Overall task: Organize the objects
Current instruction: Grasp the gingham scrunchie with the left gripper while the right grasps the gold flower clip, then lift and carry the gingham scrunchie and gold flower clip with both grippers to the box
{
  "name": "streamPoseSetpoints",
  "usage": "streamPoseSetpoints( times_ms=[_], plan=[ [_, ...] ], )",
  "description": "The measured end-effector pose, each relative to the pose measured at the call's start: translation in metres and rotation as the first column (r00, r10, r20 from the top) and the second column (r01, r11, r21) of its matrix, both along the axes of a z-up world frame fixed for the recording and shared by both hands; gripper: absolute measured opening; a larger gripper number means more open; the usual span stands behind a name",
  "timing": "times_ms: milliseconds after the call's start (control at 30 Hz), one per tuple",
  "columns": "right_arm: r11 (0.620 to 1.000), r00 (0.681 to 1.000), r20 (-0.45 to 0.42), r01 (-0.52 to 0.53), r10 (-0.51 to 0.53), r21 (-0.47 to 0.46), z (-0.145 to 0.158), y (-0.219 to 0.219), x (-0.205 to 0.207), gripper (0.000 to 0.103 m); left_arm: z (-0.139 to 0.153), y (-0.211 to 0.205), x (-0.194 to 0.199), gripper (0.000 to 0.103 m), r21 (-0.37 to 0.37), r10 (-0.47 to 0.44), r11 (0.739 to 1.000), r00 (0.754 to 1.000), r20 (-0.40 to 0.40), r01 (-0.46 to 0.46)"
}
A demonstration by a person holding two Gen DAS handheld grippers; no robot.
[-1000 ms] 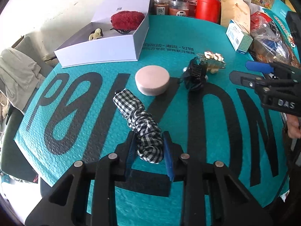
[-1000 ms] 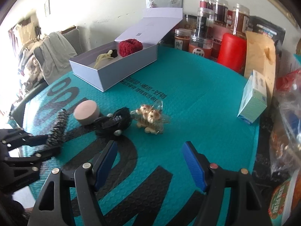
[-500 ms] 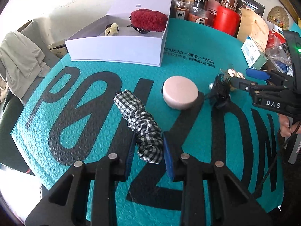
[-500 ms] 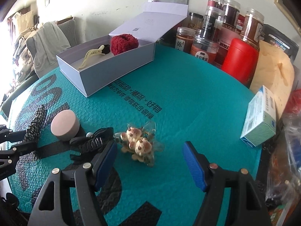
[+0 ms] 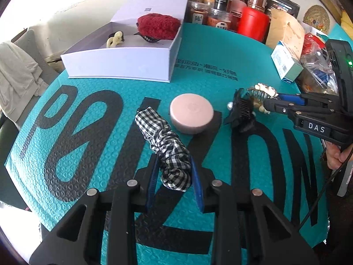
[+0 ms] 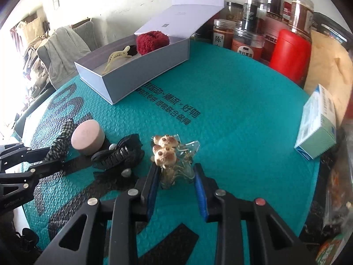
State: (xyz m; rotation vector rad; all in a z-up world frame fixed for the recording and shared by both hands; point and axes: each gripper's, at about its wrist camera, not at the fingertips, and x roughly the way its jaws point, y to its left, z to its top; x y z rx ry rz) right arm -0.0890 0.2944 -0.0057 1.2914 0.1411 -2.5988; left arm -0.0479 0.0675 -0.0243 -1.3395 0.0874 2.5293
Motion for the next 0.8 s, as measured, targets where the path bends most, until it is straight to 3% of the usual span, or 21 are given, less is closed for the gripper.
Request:
streamPoseSetpoints(
  times_ms=[333,567,633,667,700,800],
  plan=[
    [0.999,0.999,0.013,-0.032,0.031,0.013,0.002,-0.006,0.044,0.03,0.004,0.007,0.023,0.027,0.053,-0.08,0.995,0.997,-0.002,0.08],
    [0.998,0.998,0.024,-0.063,0.063,0.017,-0.001,-0.014,0.073,0.03,0.004,0.008,0.034,0.027,0.047,-0.116,0.992,0.993,-0.003,0.116],
    [0.997,0.997,0.004,-0.073,0.073,0.032,-0.002,-0.018,0.076,0.039,0.003,0.008,0.034,0.027,0.051,-0.117,0.992,0.993,0.0,0.117],
    [0.996,0.998,-0.008,-0.069,0.07,0.048,-0.003,-0.02,0.077,0.056,0.002,0.008,0.033,0.027,0.054,-0.117,0.992,0.993,0.0,0.117],
    [0.997,0.998,-0.011,-0.063,0.064,0.053,-0.003,-0.021,0.077,0.065,0.002,0.008,0.032,0.029,0.056,-0.12,0.991,0.993,0.003,0.12],
    [0.998,0.999,0.005,-0.054,0.054,0.013,-0.005,-0.02,0.071,0.066,0.002,0.011,0.03,0.03,0.043,-0.122,0.992,0.993,0.002,0.122]
  ],
)
